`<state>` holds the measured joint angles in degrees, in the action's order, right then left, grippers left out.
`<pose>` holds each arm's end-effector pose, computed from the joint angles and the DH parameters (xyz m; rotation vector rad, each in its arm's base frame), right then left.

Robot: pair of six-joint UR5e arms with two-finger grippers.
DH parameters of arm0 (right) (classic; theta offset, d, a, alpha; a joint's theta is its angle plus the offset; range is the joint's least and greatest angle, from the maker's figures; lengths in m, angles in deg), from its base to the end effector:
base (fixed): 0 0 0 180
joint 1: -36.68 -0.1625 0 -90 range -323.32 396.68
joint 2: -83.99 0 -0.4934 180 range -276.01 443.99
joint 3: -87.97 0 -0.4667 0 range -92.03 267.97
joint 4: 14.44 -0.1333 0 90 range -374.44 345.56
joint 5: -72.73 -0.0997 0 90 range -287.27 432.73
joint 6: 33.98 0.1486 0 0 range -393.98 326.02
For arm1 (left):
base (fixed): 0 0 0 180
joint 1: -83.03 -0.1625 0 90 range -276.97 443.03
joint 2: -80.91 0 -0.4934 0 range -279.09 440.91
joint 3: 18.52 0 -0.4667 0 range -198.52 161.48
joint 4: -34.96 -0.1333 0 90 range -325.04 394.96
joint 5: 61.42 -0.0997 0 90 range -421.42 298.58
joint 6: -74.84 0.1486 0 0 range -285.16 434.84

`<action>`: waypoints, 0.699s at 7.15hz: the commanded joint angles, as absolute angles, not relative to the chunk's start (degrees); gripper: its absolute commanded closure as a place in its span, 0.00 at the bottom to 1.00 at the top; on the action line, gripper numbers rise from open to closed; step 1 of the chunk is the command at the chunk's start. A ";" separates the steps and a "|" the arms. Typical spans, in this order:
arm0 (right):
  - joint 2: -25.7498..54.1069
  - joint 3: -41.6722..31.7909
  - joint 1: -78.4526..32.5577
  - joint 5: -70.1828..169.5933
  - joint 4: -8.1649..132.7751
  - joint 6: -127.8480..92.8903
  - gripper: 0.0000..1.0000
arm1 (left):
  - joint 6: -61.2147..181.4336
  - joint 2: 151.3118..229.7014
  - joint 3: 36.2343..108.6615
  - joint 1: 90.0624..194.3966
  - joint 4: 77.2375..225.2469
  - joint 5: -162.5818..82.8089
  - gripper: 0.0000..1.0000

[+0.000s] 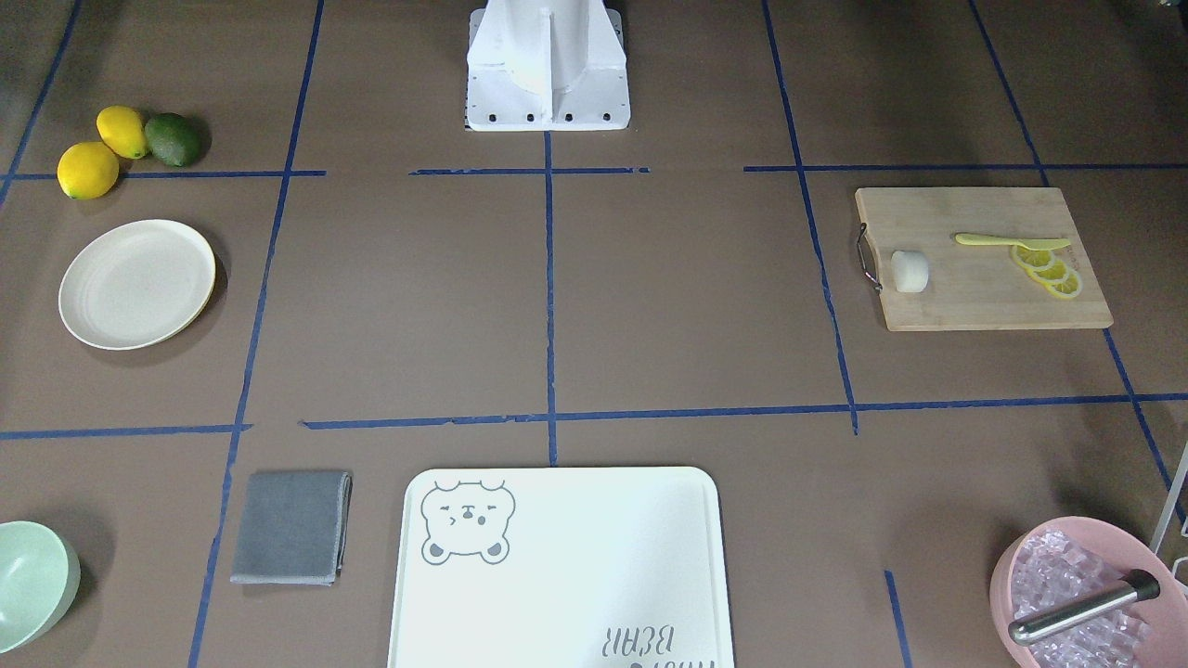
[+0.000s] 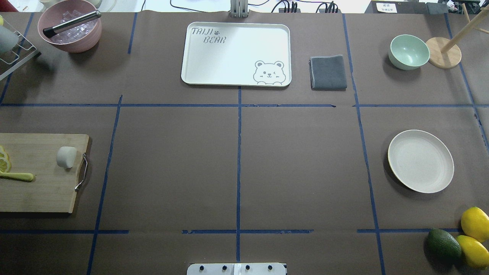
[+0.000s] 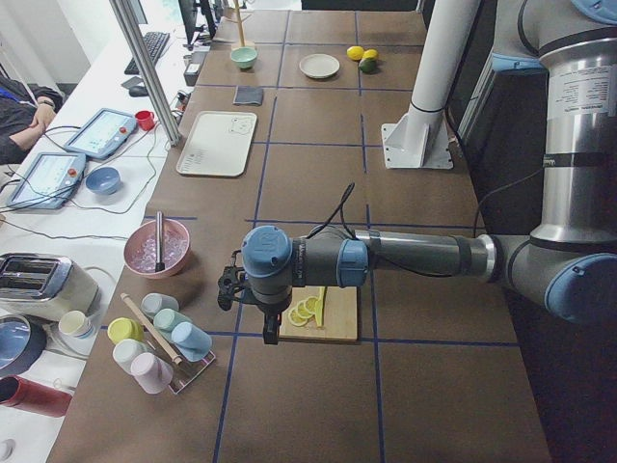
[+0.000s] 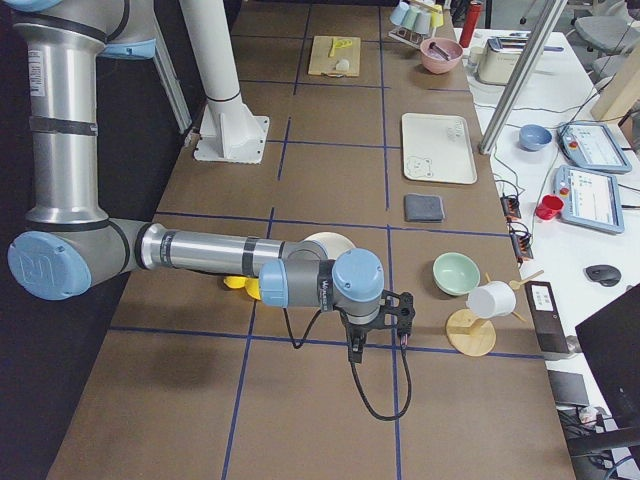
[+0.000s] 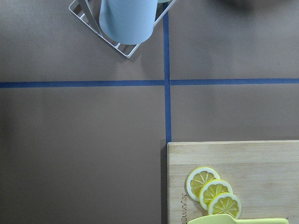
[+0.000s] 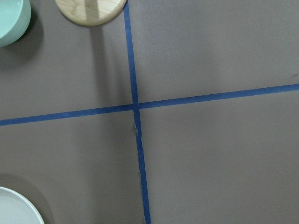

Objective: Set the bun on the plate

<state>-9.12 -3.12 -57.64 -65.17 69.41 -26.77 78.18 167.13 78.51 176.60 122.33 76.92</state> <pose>0.0641 -0.5430 0.7638 0.0468 -0.8380 0.1592 -0.0555 -0.5318 0.7261 0.0610 0.8415 0.0008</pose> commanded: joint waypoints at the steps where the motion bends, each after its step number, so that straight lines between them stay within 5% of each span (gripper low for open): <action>1: -8.57 -3.18 -57.62 -65.09 69.41 -26.77 0.00 | 78.18 167.13 78.51 176.55 122.33 76.83 0.00; 5: -4.27 -3.09 -55.44 -65.00 69.84 -26.16 0.00 | 77.92 168.10 77.98 176.37 121.71 75.25 0.00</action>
<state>-5.93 -3.16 -56.75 -65.04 69.64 -26.19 78.03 168.02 78.17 176.44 121.74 75.10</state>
